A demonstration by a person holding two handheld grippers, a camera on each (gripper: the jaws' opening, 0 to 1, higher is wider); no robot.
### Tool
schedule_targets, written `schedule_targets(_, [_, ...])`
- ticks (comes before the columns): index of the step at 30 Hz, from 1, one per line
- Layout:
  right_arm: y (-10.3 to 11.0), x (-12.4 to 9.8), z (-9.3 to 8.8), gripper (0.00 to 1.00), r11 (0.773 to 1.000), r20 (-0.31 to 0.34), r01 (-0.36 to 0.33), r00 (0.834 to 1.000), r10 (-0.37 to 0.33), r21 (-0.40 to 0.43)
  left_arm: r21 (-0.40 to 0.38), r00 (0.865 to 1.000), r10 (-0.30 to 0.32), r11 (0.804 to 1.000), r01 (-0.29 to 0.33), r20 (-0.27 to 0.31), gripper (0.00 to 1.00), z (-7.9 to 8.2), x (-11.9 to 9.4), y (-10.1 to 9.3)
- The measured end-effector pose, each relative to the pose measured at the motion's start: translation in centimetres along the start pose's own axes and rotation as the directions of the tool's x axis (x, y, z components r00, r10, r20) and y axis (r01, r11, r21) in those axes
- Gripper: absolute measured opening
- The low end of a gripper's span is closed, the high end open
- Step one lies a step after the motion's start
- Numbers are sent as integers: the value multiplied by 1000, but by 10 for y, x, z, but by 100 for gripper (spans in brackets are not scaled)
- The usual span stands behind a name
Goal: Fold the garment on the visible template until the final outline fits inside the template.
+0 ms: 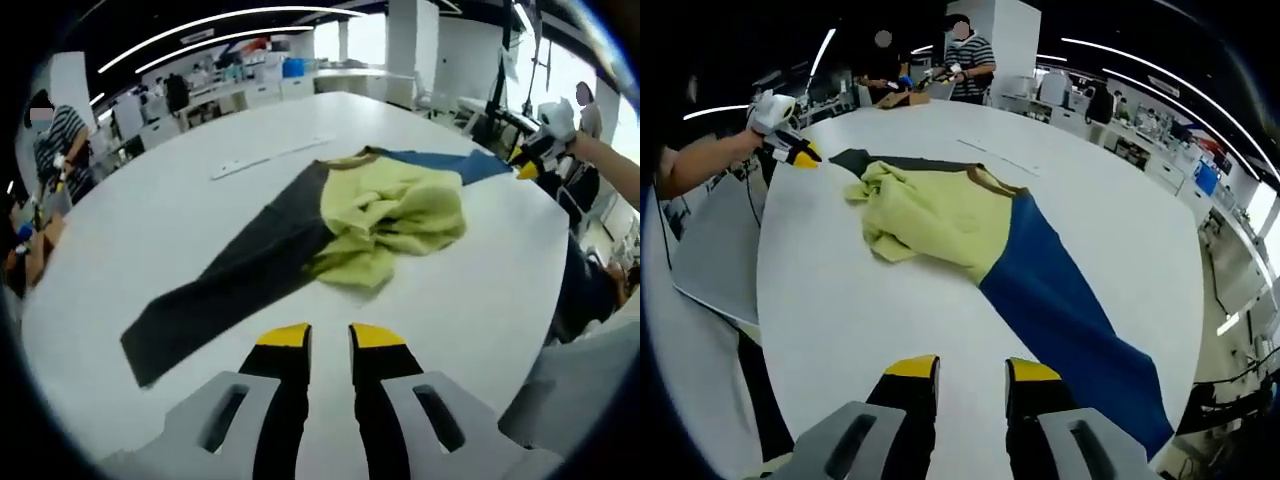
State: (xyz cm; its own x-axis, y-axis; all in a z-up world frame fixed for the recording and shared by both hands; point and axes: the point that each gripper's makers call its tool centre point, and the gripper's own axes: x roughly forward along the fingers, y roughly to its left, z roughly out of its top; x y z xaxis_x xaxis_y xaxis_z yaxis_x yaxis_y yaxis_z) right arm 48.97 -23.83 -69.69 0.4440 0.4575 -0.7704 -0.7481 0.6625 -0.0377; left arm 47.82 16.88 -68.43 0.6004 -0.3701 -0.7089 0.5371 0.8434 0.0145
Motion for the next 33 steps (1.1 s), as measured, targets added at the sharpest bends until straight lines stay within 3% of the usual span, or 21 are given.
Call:
schedule_targets(18, [35,29,15,22,997,19,-72,997,73,-21,-3,999,-39,999,39,-23,12,-8,22,-21])
schedule_targets(28, [52,43,23,22,994,29,-104,994,105,-28,-36,999,-52,998,51,-15,11,-8,34,-28])
schedule_targets(33, [60,49,26,22,993,34,-118,992,119,-26,-40,999,-42,998,41,-19,11,-11,40,-21])
